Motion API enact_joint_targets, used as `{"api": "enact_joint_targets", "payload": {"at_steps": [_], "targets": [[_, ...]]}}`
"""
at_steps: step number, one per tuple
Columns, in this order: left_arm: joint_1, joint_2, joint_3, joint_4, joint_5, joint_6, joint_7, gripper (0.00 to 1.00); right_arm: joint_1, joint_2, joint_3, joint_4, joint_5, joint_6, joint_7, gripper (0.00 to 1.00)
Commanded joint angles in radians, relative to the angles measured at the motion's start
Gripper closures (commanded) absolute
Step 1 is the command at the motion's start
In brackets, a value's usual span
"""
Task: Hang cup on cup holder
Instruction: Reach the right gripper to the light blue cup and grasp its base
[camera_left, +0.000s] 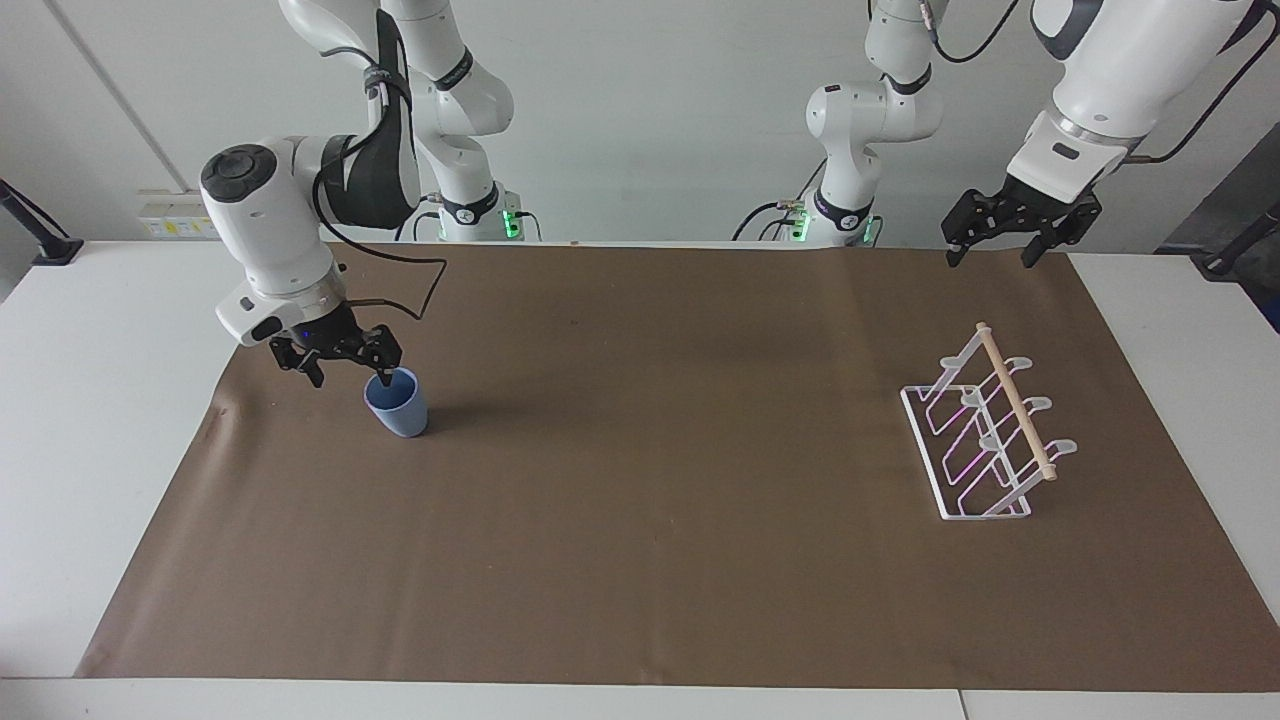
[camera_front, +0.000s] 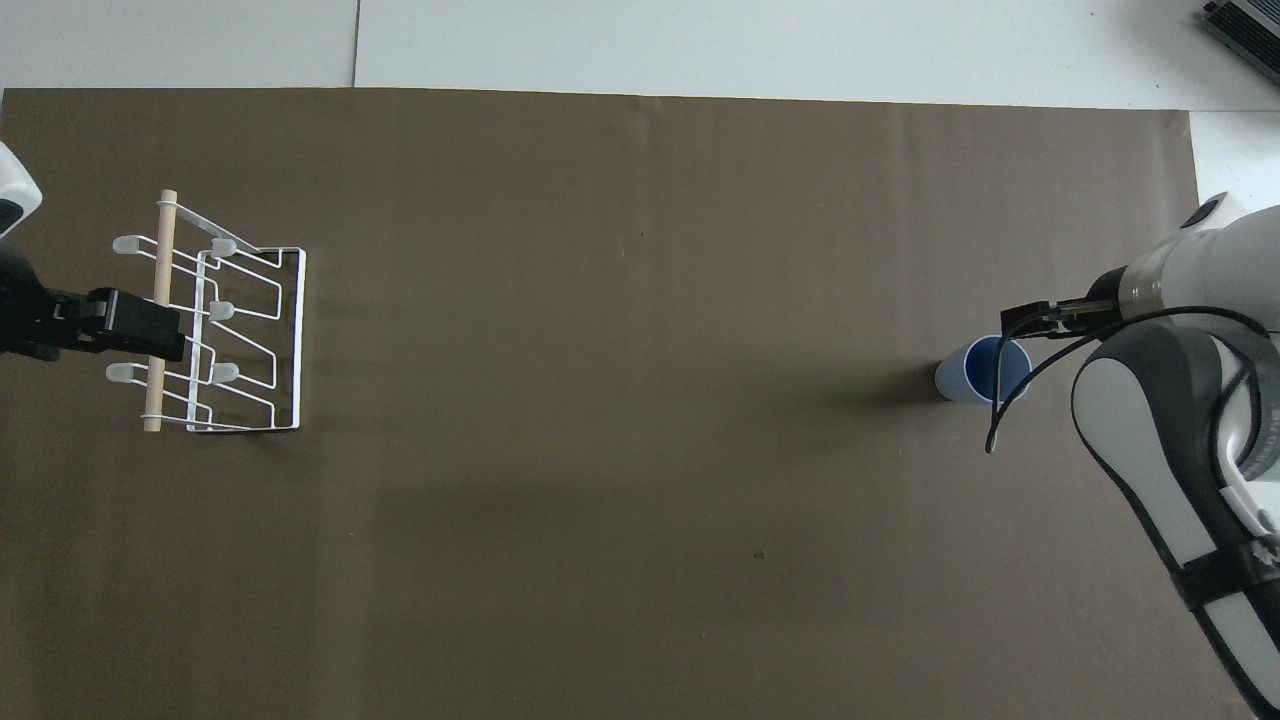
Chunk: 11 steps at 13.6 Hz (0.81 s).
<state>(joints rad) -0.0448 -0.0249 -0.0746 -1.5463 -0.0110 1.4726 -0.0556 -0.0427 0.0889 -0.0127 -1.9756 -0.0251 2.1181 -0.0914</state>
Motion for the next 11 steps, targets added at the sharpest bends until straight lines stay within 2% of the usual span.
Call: {"api": "enact_joint_targets", "payload": {"at_steps": [1,4,11], "targets": [[0.002,-0.018,0.001,-0.014,0.011,-0.006,-0.004,0.00,-0.013,-0.014,0.007,-0.109,0.025,0.121,-0.070,0.00],[0.002,-0.018,0.001,-0.014,0.011,-0.006,-0.004,0.00,-0.026,-0.011,0.005,-0.155,0.027,0.192,-0.100,0.00],[0.002,-0.018,0.001,-0.014,0.011,-0.006,-0.004,0.00,-0.057,0.008,0.007,-0.167,0.027,0.192,-0.143,0.00]]}}
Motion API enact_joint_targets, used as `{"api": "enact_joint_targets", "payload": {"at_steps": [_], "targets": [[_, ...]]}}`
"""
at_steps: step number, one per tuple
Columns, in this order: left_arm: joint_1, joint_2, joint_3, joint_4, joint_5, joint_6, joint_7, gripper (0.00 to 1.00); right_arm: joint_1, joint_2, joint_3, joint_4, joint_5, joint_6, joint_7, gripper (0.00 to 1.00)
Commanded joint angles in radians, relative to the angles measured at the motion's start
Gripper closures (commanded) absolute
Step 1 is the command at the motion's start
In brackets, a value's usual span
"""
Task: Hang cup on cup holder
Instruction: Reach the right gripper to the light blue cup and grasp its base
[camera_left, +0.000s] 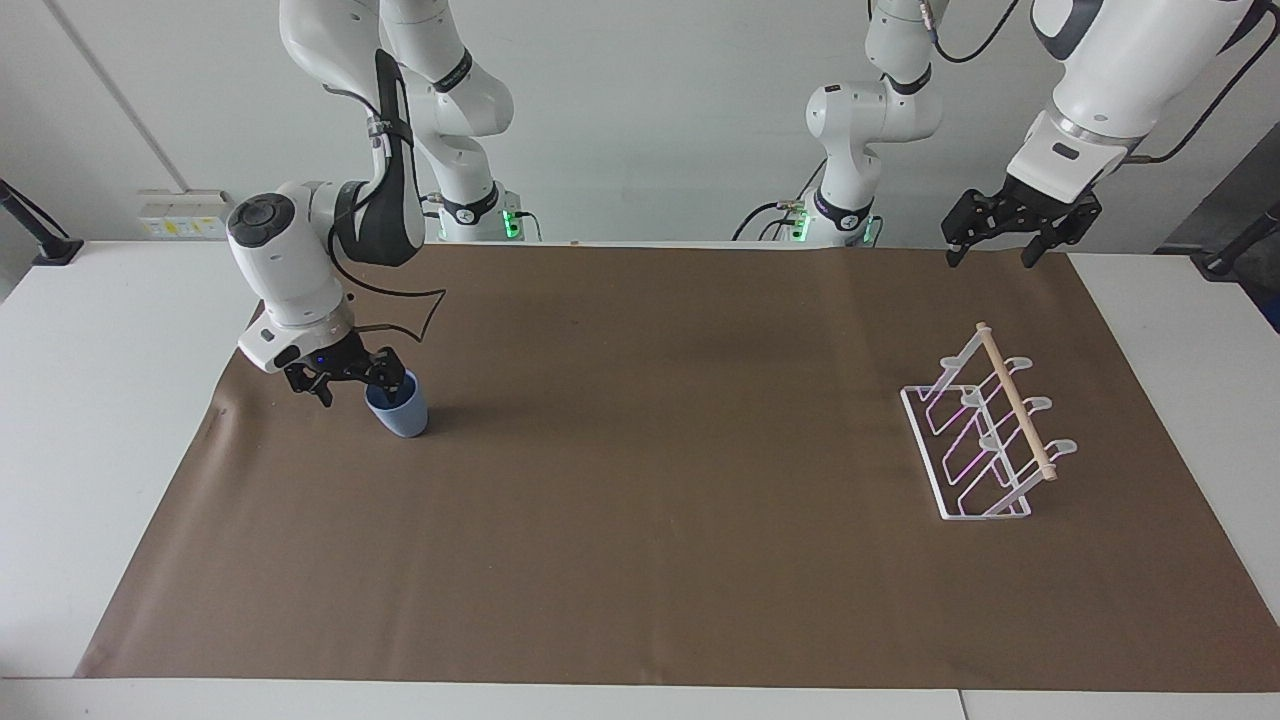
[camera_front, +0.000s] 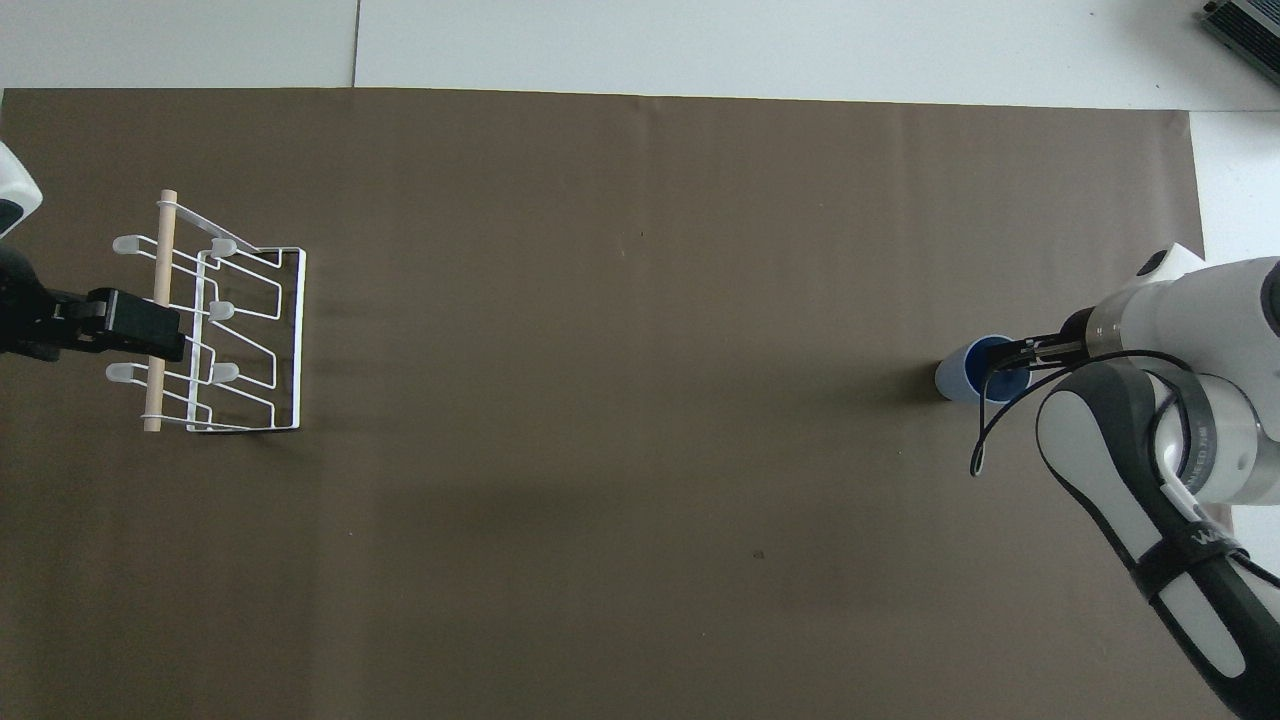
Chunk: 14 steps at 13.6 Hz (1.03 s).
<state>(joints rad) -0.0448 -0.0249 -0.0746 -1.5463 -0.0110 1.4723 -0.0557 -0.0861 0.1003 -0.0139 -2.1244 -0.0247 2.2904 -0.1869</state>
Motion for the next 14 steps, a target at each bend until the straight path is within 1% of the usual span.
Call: {"api": "enact_joint_targets", "payload": {"at_steps": [1,2,3,4,7,8,10,14], "targets": [[0.002,-0.018,0.001,-0.014,0.011,-0.006,-0.004,0.00,-0.015,-0.004,0.009,-0.017,0.034,0.009,-0.052,0.00],[0.002,-0.018,0.001,-0.014,0.011,-0.004,-0.004,0.00,-0.015,-0.005,0.009,-0.015,0.078,-0.002,-0.089,0.03],[0.002,-0.018,0.001,-0.014,0.011,-0.006,-0.004,0.00,-0.018,-0.005,0.008,-0.015,0.124,-0.011,-0.151,0.12],[0.002,-0.018,0.001,-0.014,0.011,-0.004,-0.004,0.00,-0.030,-0.005,0.008,-0.012,0.144,-0.014,-0.189,0.20],[0.002,-0.018,0.001,-0.014,0.013,-0.004,-0.004,0.00,-0.035,-0.005,0.008,-0.012,0.144,-0.012,-0.198,0.51],[0.002,-0.018,0.001,-0.014,0.011,-0.006,-0.004,0.00,-0.034,-0.004,0.008,-0.012,0.144,-0.012,-0.200,0.62],[0.002,-0.018,0.001,-0.014,0.013,-0.006,-0.003,0.00,-0.035,-0.004,0.008,-0.011,0.146,-0.011,-0.194,1.00],[0.002,-0.018,0.001,-0.014,0.011,-0.004,-0.004,0.00,-0.027,-0.004,0.008,0.003,0.149,-0.038,-0.187,1.00]]}}
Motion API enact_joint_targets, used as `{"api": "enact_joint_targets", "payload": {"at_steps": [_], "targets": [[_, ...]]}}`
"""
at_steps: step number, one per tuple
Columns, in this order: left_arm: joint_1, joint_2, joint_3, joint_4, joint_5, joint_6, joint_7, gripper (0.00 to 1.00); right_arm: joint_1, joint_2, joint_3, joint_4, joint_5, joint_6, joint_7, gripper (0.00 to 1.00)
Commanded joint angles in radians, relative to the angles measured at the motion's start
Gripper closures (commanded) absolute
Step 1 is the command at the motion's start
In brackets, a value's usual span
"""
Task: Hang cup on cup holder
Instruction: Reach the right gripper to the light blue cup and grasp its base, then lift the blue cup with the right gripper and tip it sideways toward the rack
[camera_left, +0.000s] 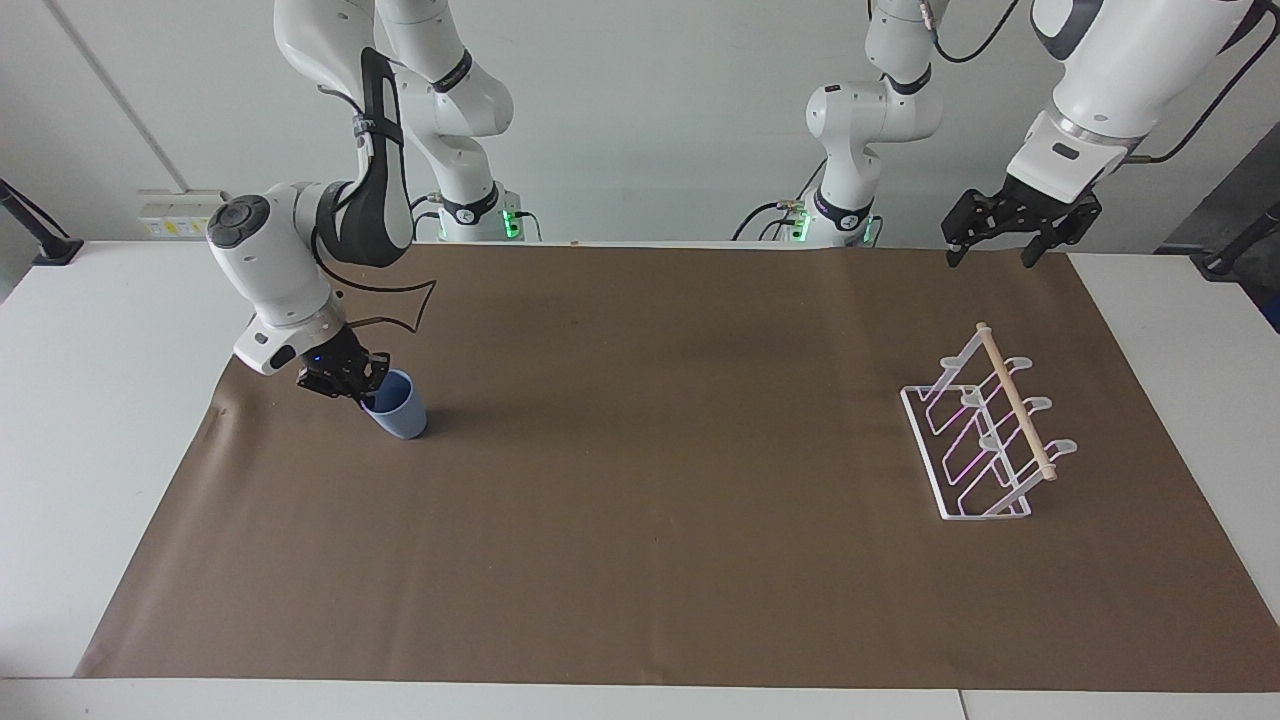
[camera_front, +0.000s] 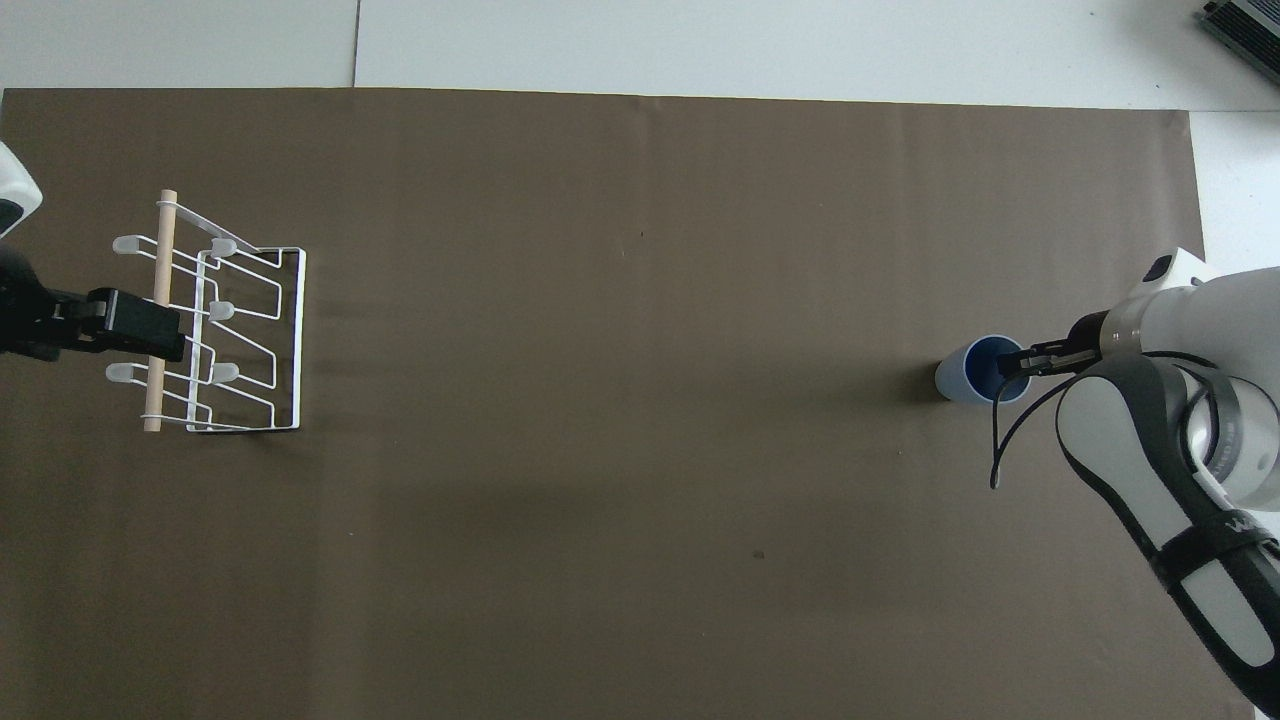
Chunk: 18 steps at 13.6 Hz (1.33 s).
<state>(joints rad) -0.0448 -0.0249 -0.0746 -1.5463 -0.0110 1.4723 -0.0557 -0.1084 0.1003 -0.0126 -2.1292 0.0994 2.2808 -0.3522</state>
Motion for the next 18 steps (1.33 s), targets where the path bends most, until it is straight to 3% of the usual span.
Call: {"api": "enact_joint_targets", "payload": {"at_steps": [1,4,10,13,18], "targets": [[0.002,-0.018,0.001,-0.014,0.013,-0.004,-0.004,0.00,-0.005,-0.001,0.006,0.037,0.025,-0.056,-0.024,1.00],[0.002,-0.018,0.001,-0.014,0.011,-0.006,-0.004,0.00,-0.004,-0.004,0.010,0.130,0.040,-0.170,-0.024,1.00],[0.002,-0.018,0.001,-0.014,0.011,-0.006,-0.004,0.00,0.007,-0.017,0.049,0.281,0.294,-0.362,-0.027,1.00],[0.002,-0.018,0.001,-0.014,0.011,-0.006,-0.004,0.00,0.007,-0.017,0.059,0.308,0.419,-0.386,-0.028,1.00],[0.002,-0.018,-0.001,-0.014,0.011,-0.006,-0.006,0.00,0.006,-0.036,0.062,0.301,0.744,-0.483,-0.028,1.00]]}}
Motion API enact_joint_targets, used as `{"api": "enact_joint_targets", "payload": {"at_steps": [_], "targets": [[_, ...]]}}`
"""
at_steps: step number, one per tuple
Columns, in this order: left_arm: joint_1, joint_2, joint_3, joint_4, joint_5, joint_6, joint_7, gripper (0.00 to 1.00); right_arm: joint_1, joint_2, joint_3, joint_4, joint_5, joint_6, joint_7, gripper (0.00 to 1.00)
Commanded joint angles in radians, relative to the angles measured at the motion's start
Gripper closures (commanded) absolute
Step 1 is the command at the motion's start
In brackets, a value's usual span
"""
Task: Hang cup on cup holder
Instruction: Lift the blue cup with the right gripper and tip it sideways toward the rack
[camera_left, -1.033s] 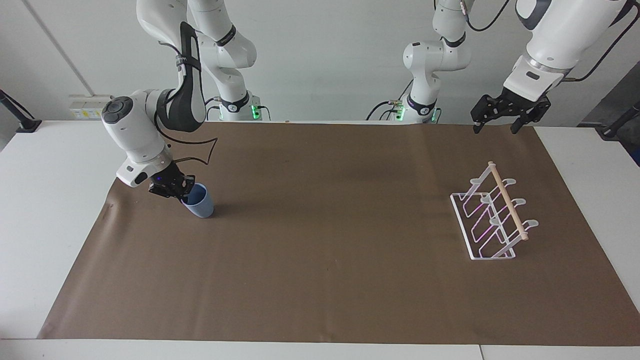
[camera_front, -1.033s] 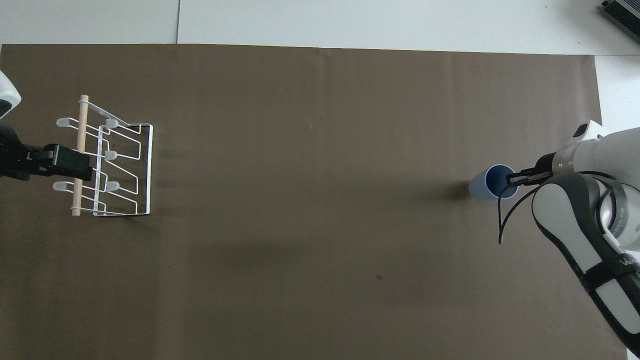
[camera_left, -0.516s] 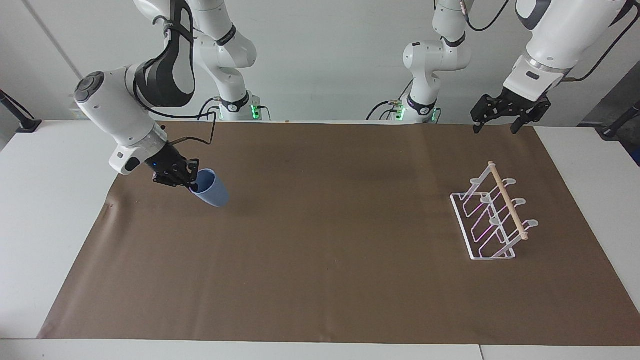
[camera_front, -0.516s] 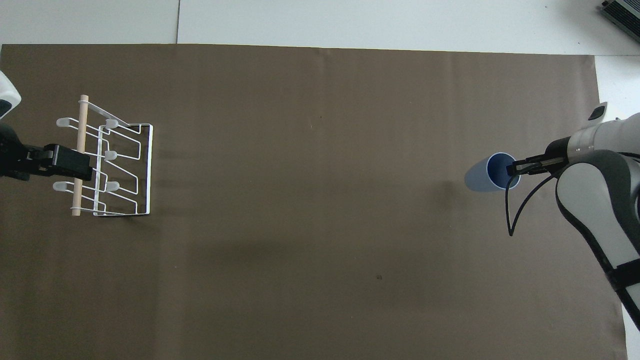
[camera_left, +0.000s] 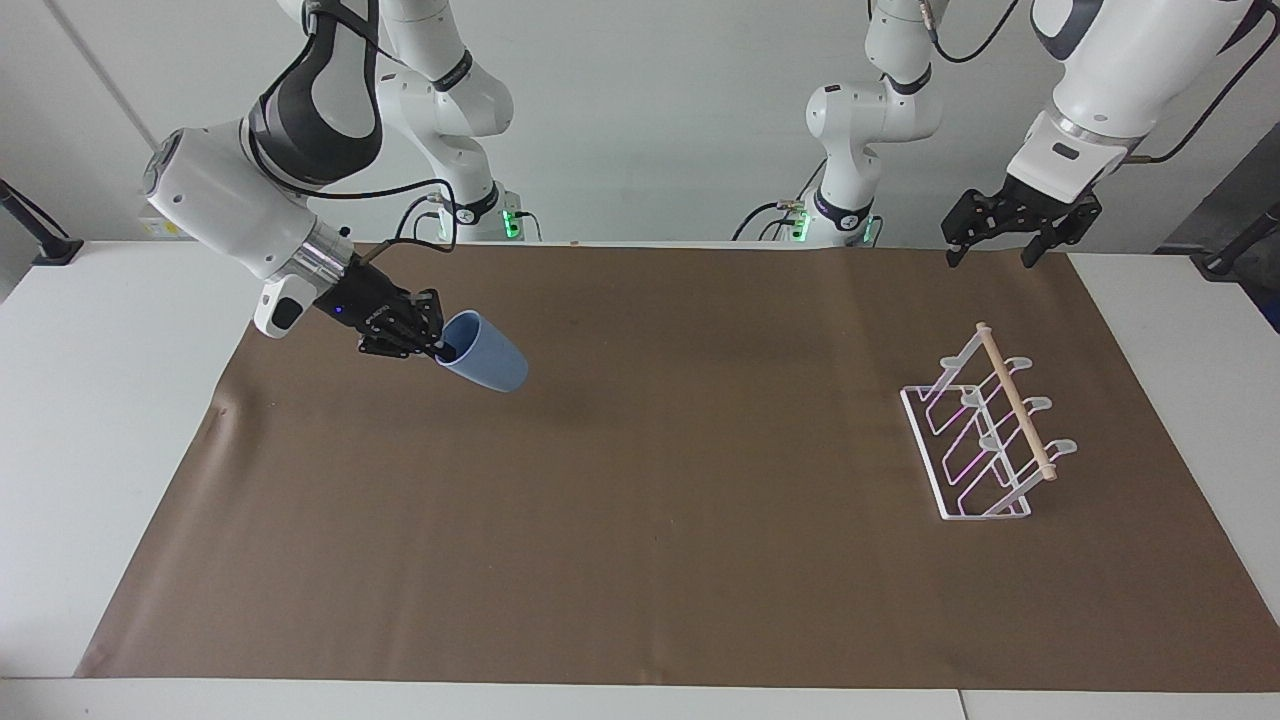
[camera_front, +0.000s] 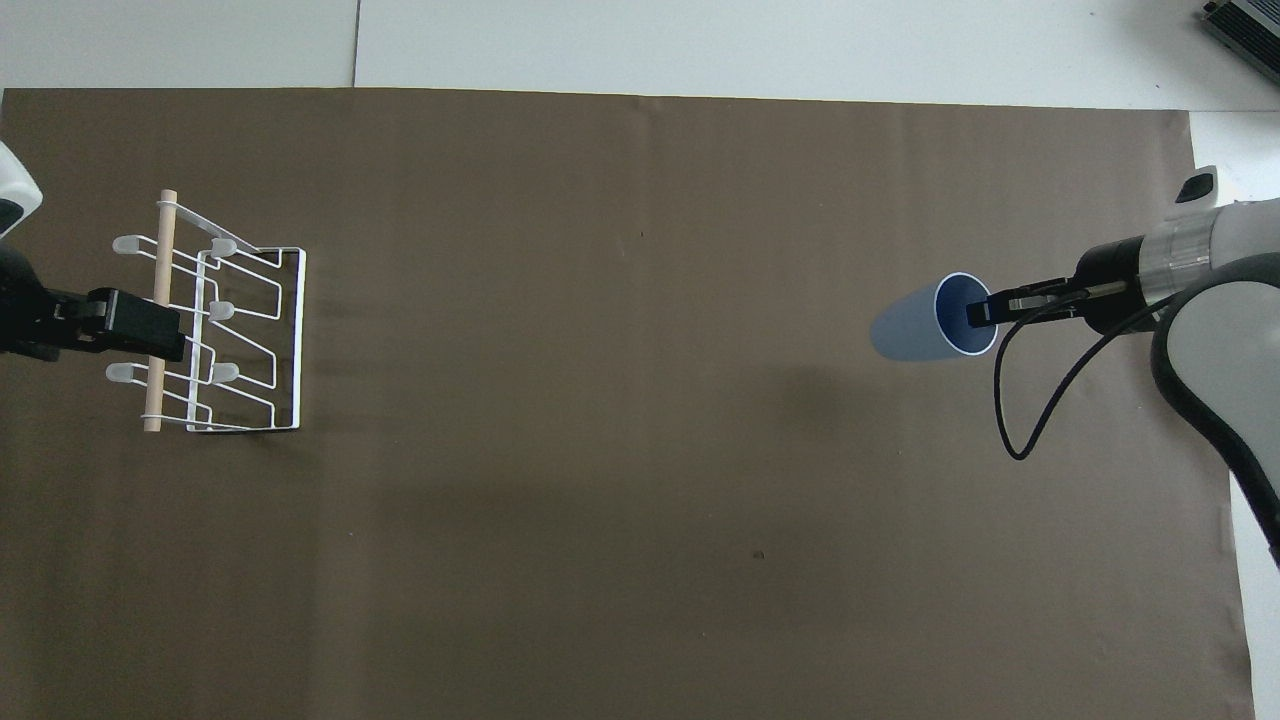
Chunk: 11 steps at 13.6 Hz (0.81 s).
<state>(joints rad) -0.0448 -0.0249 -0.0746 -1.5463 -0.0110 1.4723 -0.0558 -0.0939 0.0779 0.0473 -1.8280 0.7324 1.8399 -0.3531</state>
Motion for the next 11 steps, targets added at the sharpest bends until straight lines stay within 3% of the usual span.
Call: {"api": "enact_joint_targets", "payload": {"at_steps": [1,5,11], "targets": [[0.000,-0.018,-0.001,-0.014,0.012,-0.006,-0.006,0.00,-0.007,-0.018,0.003,-0.007,0.175,-0.042,-0.026,1.00],[-0.007,-0.018,-0.001,-0.014,0.011,-0.003,-0.006,0.00,-0.001,-0.036,0.003,-0.080,0.489,-0.059,-0.020,1.00],[-0.013,-0.018,-0.005,-0.015,0.011,0.003,-0.038,0.00,0.089,-0.035,0.003,-0.149,0.777,-0.037,-0.020,1.00]]}}
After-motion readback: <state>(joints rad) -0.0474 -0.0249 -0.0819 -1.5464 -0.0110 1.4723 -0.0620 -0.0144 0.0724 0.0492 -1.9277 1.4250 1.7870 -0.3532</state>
